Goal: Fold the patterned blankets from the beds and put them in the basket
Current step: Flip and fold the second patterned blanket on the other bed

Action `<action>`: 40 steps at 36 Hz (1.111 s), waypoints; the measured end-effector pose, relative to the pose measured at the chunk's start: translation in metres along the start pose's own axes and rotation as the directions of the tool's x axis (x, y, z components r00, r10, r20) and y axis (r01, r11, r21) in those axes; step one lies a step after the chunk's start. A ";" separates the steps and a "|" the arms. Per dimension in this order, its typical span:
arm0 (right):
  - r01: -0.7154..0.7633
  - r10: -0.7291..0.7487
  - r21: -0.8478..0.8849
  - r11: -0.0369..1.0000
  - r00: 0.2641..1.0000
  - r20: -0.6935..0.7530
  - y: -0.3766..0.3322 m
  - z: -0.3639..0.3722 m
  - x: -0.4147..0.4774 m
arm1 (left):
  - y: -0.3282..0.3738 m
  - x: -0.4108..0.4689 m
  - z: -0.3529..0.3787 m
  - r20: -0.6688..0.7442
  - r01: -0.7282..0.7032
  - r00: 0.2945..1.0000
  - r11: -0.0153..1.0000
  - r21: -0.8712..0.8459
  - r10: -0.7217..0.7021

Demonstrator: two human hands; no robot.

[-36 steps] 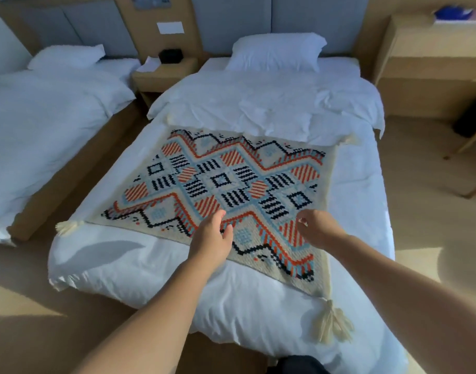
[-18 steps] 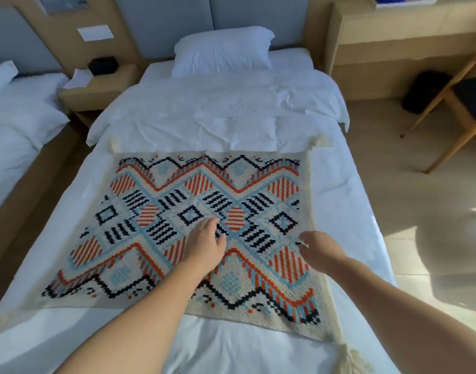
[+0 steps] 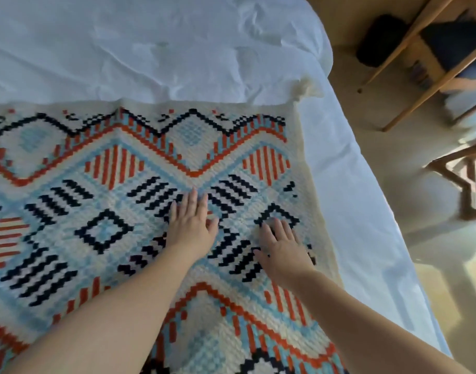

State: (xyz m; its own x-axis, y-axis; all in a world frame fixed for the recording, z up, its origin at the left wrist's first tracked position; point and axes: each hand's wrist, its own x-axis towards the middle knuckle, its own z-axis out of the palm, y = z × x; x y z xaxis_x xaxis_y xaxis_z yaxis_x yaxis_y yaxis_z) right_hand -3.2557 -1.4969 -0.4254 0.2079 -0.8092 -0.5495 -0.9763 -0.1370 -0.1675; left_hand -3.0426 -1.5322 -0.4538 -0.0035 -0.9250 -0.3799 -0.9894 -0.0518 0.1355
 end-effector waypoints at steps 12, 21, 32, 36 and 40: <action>-0.017 -0.016 -0.141 0.990 0.973 -0.231 0.037 -0.036 0.151 | -0.016 0.106 0.040 -0.223 -0.033 0.974 0.999 0.009 0.035; -0.033 -0.013 -0.135 0.990 0.945 -0.326 0.067 -0.097 0.257 | -0.022 0.124 0.063 -0.256 -0.051 0.966 0.999 0.004 0.050; -0.126 0.048 -0.144 0.982 0.892 -0.449 0.076 -0.165 0.322 | -0.028 0.133 0.073 -0.250 -0.095 0.964 0.995 0.013 0.095; -0.199 0.058 -0.234 0.952 0.864 -0.499 0.078 -0.178 0.321 | -0.030 0.135 0.075 -0.263 -0.104 0.959 0.995 0.012 0.103; -0.153 0.051 -0.192 0.969 0.889 -0.455 0.088 -0.185 0.310 | -0.030 0.136 0.074 -0.275 -0.104 0.956 0.995 0.002 0.101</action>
State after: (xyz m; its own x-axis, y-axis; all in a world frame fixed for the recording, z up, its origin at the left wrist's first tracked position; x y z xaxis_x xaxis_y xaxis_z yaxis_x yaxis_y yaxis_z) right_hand -3.2885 -1.8652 -0.4589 0.1080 -0.9863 -0.1249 -0.9899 -0.1183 0.0786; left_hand -3.0241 -1.6284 -0.5770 -0.0630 -0.9932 -0.0976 -0.9839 0.0455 0.1727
